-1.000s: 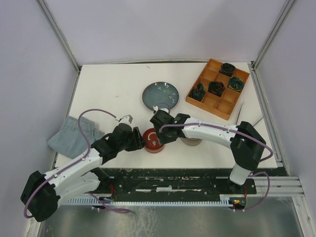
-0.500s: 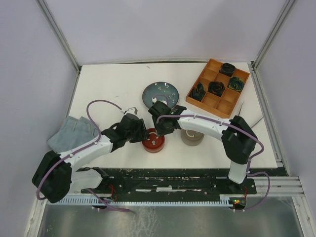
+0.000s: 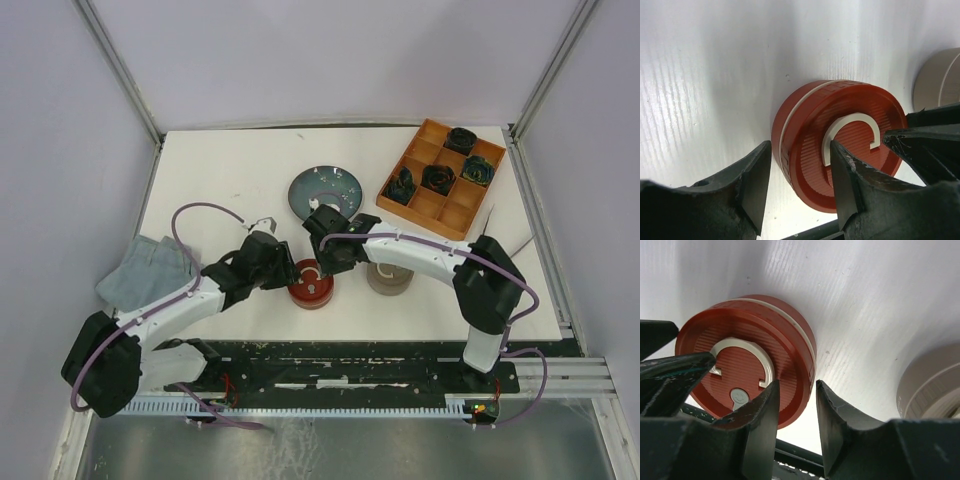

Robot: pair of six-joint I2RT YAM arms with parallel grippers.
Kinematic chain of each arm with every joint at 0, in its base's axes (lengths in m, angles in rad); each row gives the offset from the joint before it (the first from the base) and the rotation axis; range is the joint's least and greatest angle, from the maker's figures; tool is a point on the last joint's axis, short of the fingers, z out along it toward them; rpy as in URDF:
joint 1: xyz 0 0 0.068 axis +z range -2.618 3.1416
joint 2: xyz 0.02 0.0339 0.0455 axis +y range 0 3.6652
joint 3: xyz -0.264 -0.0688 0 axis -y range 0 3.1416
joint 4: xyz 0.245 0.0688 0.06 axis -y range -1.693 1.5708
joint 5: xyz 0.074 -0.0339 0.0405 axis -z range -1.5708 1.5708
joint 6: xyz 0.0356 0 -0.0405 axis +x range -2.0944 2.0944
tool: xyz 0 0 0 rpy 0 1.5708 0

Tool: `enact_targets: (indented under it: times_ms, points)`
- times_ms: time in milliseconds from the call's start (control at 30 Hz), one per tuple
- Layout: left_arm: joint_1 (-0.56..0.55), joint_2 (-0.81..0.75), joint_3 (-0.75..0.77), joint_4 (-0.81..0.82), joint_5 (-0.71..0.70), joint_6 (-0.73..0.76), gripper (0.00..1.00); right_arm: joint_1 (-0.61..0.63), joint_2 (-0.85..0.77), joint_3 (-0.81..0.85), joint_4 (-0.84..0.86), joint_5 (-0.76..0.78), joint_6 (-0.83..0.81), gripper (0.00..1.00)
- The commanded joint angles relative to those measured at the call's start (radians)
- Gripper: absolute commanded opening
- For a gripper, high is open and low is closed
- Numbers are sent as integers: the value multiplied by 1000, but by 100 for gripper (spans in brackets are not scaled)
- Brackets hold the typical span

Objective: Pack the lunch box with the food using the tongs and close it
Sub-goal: Close the box lid on the packing box.

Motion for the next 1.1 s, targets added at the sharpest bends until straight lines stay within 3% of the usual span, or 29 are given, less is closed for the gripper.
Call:
enact_targets:
  times_ms: [0, 200, 367, 533, 1067]
  points:
    - [-4, -32, 95, -78, -17, 77, 58, 1, -67, 54, -47, 3, -30, 43]
    - [-4, 13, 108, -61, 15, 90, 59, 1, -64, 12, -24, 42, -17, 45]
    - [-4, 74, -3, -12, 69, 59, 58, 6, 90, -50, -48, 22, 2, 41]
    - [-4, 51, -100, 32, 90, 23, 54, 12, 69, -157, 16, -8, 42, 37]
    - [-4, 36, 96, -24, 53, 63, 59, -47, -84, -29, 53, -77, 14, 43]
